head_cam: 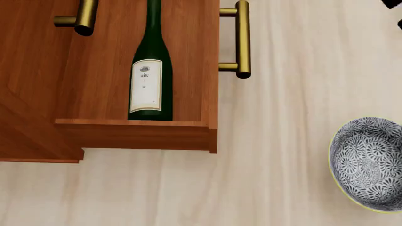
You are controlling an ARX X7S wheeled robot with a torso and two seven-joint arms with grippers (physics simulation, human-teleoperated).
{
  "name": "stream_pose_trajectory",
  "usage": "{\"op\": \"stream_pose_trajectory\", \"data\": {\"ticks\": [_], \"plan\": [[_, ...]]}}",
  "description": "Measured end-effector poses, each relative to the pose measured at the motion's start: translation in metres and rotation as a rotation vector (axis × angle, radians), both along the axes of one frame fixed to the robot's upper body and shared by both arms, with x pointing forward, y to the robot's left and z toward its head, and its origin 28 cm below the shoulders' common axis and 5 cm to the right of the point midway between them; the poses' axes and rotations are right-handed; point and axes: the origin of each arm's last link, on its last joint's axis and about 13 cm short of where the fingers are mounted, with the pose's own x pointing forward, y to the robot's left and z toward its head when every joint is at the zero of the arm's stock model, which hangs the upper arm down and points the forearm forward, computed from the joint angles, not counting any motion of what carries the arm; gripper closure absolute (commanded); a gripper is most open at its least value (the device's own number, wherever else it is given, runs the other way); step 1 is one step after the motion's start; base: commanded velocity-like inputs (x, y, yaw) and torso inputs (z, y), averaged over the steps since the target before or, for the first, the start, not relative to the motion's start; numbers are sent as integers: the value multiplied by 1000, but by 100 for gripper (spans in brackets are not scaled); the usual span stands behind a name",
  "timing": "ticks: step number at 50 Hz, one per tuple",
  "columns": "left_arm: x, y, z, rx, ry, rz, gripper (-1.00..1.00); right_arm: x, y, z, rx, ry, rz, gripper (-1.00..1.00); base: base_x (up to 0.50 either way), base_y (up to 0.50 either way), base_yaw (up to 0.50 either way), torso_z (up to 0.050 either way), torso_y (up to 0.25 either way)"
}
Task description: Put the wine bottle in the bottom drawer of the cabinet.
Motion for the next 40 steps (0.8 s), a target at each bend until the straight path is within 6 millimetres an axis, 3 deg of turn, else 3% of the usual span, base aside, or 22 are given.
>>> {"op": "stream_pose_trajectory", "data": {"ticks": [13, 20, 34, 40], "plan": [[-4, -3, 0, 6, 13, 3, -100, -74, -20, -32, -19, -183, 24, -100, 0, 0, 0, 0, 0], [-8, -5, 1, 21, 15, -7, -100, -107, -36, -64, 5, -266, 25, -100, 0, 0, 0, 0, 0], [-15, -1, 0, 37, 26, -21, -100, -127, -59, -168, 42, -335, -4, -100, 0, 0, 0, 0, 0], [-16, 5, -2, 43, 26, -19, -100, -133, -63, -202, 66, -336, 5, -100, 0, 0, 0, 0, 0]]}}
